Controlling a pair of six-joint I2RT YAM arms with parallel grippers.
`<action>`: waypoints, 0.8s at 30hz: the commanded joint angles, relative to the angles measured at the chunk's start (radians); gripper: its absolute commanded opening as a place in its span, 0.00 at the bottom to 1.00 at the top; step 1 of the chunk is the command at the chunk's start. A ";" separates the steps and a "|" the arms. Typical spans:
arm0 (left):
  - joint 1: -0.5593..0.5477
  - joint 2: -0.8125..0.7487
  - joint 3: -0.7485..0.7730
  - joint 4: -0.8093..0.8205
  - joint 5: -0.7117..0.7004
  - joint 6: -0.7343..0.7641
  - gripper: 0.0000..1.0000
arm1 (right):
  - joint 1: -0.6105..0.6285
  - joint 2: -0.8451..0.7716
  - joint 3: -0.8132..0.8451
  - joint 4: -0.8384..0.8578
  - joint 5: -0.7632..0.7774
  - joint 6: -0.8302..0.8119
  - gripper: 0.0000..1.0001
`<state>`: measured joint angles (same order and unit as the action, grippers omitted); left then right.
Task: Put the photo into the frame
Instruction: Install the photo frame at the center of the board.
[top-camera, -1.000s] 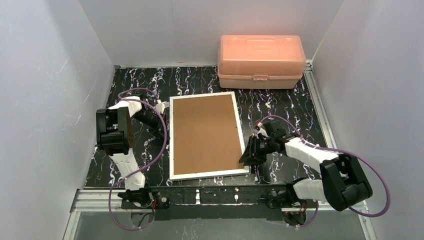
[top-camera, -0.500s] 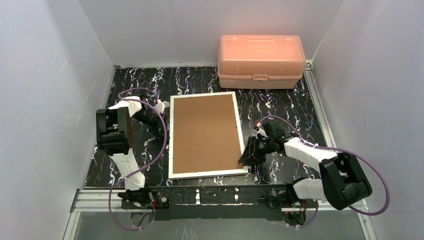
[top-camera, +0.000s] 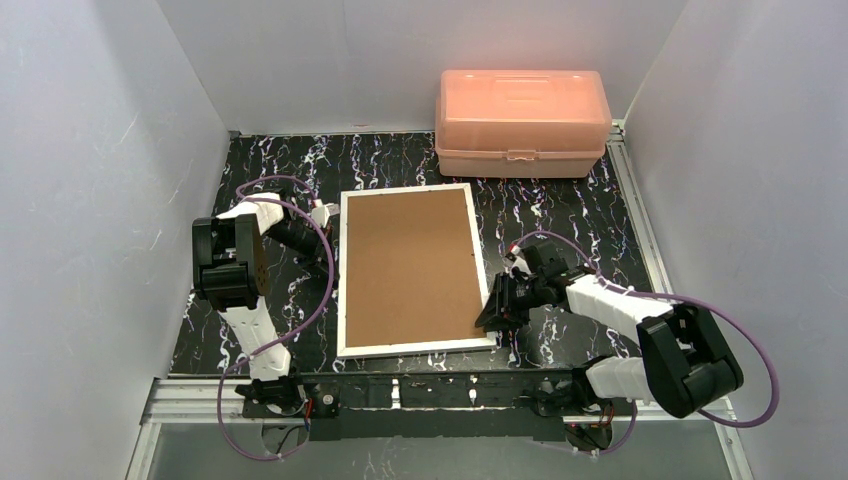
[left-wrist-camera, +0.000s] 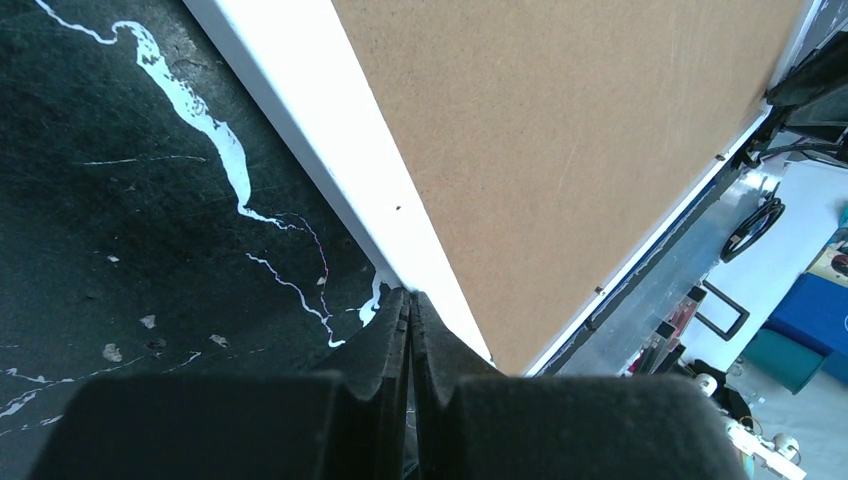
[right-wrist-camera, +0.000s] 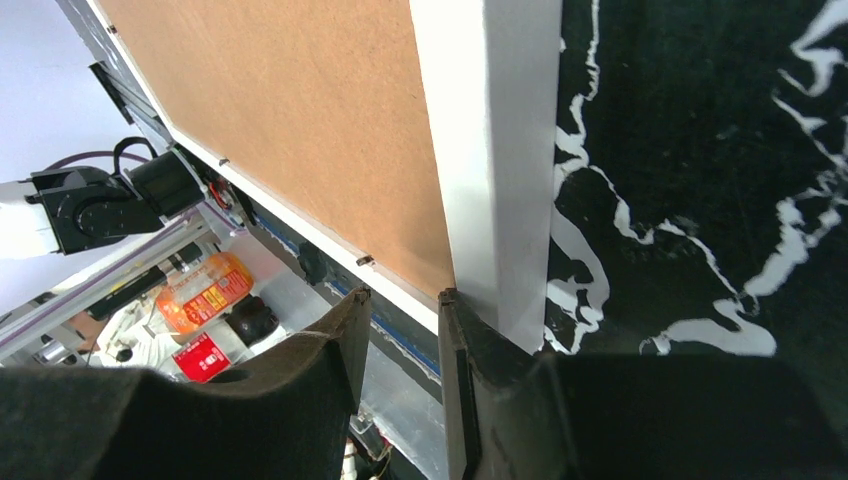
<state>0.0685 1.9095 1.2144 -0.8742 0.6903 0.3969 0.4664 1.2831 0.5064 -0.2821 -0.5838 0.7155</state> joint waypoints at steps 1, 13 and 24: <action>-0.036 0.009 -0.030 -0.025 0.075 0.008 0.00 | 0.035 0.074 -0.046 0.048 0.190 -0.027 0.40; -0.037 0.011 -0.016 -0.031 0.070 0.007 0.00 | 0.042 0.083 -0.009 0.056 0.177 -0.031 0.40; -0.028 -0.006 0.076 -0.100 0.071 0.033 0.00 | -0.048 0.165 0.416 -0.002 -0.043 -0.217 0.45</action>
<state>0.0433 1.9099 1.2339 -0.9188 0.7090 0.4072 0.4530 1.3960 0.7517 -0.2577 -0.5694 0.6296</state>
